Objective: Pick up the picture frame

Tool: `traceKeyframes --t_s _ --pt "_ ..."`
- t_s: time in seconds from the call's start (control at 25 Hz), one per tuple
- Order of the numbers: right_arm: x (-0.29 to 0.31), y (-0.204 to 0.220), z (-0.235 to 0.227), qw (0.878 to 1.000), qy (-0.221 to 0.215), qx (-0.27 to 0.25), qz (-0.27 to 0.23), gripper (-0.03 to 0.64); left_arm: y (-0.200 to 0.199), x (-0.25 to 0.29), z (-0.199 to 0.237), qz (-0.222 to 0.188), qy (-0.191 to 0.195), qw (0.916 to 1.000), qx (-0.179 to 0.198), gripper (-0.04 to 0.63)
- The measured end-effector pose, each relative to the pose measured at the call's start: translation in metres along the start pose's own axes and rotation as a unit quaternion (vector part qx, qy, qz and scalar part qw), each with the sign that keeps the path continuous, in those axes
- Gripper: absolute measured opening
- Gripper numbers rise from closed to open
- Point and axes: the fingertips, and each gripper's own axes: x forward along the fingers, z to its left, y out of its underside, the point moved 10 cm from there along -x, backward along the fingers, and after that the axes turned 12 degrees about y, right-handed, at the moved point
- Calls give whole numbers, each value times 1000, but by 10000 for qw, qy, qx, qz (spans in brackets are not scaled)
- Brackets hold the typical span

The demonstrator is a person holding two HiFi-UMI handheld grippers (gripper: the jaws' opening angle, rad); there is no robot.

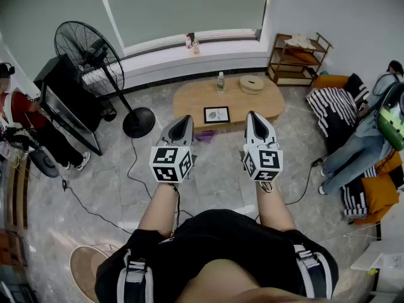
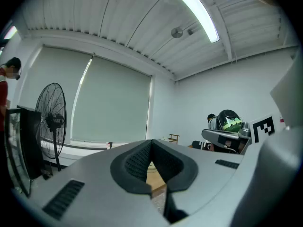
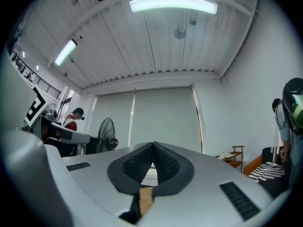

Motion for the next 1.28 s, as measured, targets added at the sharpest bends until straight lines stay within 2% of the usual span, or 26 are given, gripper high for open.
traceKeyframes --t_s 0.52,0.72,1.04,1.28 --pt "13 3 14 9999 -68 35 90 15 1 7 6 55 111 9999 4 20" --pt "12 7 33 9996 -82 259 123 15 4 -5 25 11 156 9999 -34 20" --pt "-5 24 51 9996 153 131 198 15 19 -23 42 -27 326 9995 -24 21" --pt "22 28 56 9994 202 159 234 15 17 -10 65 18 332 9994 -17 20"
